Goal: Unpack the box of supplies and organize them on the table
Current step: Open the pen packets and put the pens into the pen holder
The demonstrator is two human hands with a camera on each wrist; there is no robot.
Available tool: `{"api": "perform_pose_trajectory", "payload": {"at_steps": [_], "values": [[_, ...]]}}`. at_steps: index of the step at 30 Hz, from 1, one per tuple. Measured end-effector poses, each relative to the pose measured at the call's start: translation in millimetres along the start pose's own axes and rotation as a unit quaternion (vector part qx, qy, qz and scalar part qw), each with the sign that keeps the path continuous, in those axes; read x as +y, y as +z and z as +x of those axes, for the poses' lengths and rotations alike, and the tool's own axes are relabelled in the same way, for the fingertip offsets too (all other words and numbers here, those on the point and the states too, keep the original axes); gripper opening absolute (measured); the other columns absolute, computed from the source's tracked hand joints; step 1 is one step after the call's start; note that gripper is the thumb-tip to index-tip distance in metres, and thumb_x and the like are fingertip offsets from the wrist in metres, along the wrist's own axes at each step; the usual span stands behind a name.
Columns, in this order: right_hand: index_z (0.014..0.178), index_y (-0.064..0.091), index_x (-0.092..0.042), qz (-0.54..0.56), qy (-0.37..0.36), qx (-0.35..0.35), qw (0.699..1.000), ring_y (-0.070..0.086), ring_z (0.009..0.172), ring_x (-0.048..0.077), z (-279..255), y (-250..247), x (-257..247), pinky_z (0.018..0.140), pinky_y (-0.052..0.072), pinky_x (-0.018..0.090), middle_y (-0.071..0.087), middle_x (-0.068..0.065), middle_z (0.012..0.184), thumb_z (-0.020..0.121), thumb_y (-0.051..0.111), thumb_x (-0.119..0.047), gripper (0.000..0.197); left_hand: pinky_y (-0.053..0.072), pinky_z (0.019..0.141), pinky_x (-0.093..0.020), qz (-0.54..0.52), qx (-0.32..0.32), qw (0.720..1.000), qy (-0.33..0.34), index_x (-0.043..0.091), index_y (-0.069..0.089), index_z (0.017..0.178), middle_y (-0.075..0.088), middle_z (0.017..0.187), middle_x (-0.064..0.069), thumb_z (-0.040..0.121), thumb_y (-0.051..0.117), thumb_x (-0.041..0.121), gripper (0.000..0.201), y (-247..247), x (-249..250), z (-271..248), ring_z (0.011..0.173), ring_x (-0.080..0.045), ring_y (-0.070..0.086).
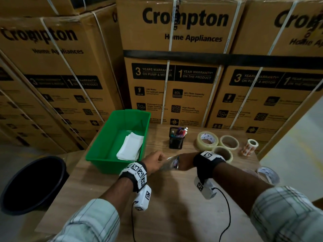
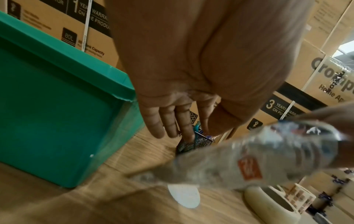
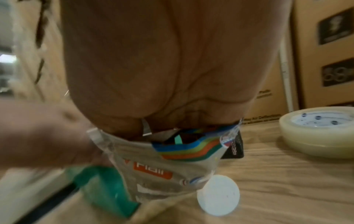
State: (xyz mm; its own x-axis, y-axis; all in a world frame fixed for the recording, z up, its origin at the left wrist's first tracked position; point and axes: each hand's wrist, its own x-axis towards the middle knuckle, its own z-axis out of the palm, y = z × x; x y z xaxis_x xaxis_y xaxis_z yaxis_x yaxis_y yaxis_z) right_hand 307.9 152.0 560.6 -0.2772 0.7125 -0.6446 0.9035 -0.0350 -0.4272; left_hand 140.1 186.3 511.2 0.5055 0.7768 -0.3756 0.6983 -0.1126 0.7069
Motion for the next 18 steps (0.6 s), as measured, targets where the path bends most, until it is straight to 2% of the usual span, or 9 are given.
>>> {"api": "perform_pose_trajectory", "payload": {"at_steps": [2,5,7,8,10,12,14,16,18], "values": [[0.130,0.051,-0.002,0.050,0.022,0.009,0.999,0.049,0.124,0.027,-7.3,-17.6,7.5,0.107,0.034,0.031,0.053,0.013,0.135,0.098,0.041,-0.011,0.034,0.038,0.109,-0.041,0.069,-0.024,0.997,0.011,0.014,0.040,0.135,0.047,0.137,-0.012,0.082,0.067,0.019,0.059,0.0,1.6,1.7,0.129,-0.030,0.045],[0.120,0.057,-0.009,0.099,0.110,0.097,0.984,0.052,0.123,0.025,-20.1,-26.7,9.9,0.093,0.043,0.022,0.062,0.009,0.116,0.097,0.045,-0.012,0.027,0.037,0.109,-0.041,0.165,0.022,0.985,0.047,0.023,0.028,0.146,0.042,0.144,-0.007,0.072,0.074,0.033,0.088,-0.3,11.3,4.1,0.131,-0.026,0.042],[0.105,0.063,-0.021,0.118,0.230,0.018,0.966,0.065,0.100,0.010,-34.2,-19.9,14.6,0.080,0.047,0.010,0.065,-0.003,0.093,0.097,0.049,-0.021,0.016,0.045,0.098,-0.034,0.125,0.036,0.989,0.065,0.024,0.042,0.138,0.053,0.134,-0.003,0.070,0.078,0.032,0.078,-3.1,20.7,4.8,0.120,-0.021,0.052],[0.112,0.062,-0.020,0.217,0.173,-0.020,0.961,0.064,0.097,0.008,-31.6,-19.8,19.0,0.084,0.048,0.013,0.066,-0.003,0.101,0.096,0.052,-0.021,0.019,0.048,0.087,-0.027,0.087,0.024,0.994,0.068,0.020,0.050,0.130,0.059,0.122,-0.001,0.073,0.077,0.023,0.063,-5.6,27.0,3.7,0.109,-0.018,0.057],[0.128,0.053,-0.007,0.359,0.036,0.000,0.933,0.059,0.113,0.020,-31.1,-19.3,30.5,0.102,0.044,0.029,0.059,0.014,0.128,0.093,0.053,-0.017,0.036,0.046,0.070,-0.020,0.088,-0.019,0.994,0.064,0.016,0.060,0.112,0.064,0.102,0.001,0.081,0.070,0.011,0.033,-10.6,41.1,-1.3,0.092,-0.013,0.059],[0.129,0.053,-0.005,0.417,0.004,-0.017,0.909,0.057,0.118,0.024,-39.9,-17.9,37.6,0.108,0.041,0.035,0.057,0.018,0.132,0.092,0.055,-0.020,0.040,0.045,0.071,-0.024,0.139,-0.028,0.988,0.068,0.014,0.064,0.104,0.068,0.099,-0.002,0.084,0.067,0.014,0.020,-14.5,49.1,-2.6,0.088,-0.016,0.061],[0.115,0.061,-0.010,0.421,0.002,-0.019,0.907,0.064,0.103,0.019,-37.1,-16.4,42.4,0.096,0.048,0.029,0.068,0.008,0.114,0.089,0.062,-0.025,0.030,0.046,0.074,-0.026,0.159,-0.035,0.984,0.079,0.015,0.066,0.103,0.070,0.101,-0.005,0.085,0.067,0.019,0.019,-15.4,53.3,-1.7,0.090,-0.020,0.063],[0.091,0.062,-0.012,0.347,0.007,0.033,0.937,0.063,0.078,0.007,-41.8,-16.6,44.3,0.080,0.051,0.022,0.068,0.001,0.092,0.091,0.060,-0.019,0.007,0.044,0.075,-0.024,0.154,-0.047,0.983,0.087,0.017,0.066,0.107,0.070,0.103,-0.004,0.085,0.067,0.020,0.022,-13.6,56.1,-0.1,0.087,-0.016,0.061],[0.072,0.057,-0.019,0.308,-0.005,0.087,0.947,0.060,0.056,-0.001,-43.7,-20.4,50.1,0.062,0.051,0.015,0.067,-0.009,0.065,0.091,0.061,-0.016,0.019,0.045,0.079,-0.025,0.144,-0.054,0.983,0.095,0.021,0.066,0.112,0.070,0.105,-0.001,0.085,0.069,0.022,0.028,-11.7,58.8,-0.1,0.087,-0.013,0.060]]}}
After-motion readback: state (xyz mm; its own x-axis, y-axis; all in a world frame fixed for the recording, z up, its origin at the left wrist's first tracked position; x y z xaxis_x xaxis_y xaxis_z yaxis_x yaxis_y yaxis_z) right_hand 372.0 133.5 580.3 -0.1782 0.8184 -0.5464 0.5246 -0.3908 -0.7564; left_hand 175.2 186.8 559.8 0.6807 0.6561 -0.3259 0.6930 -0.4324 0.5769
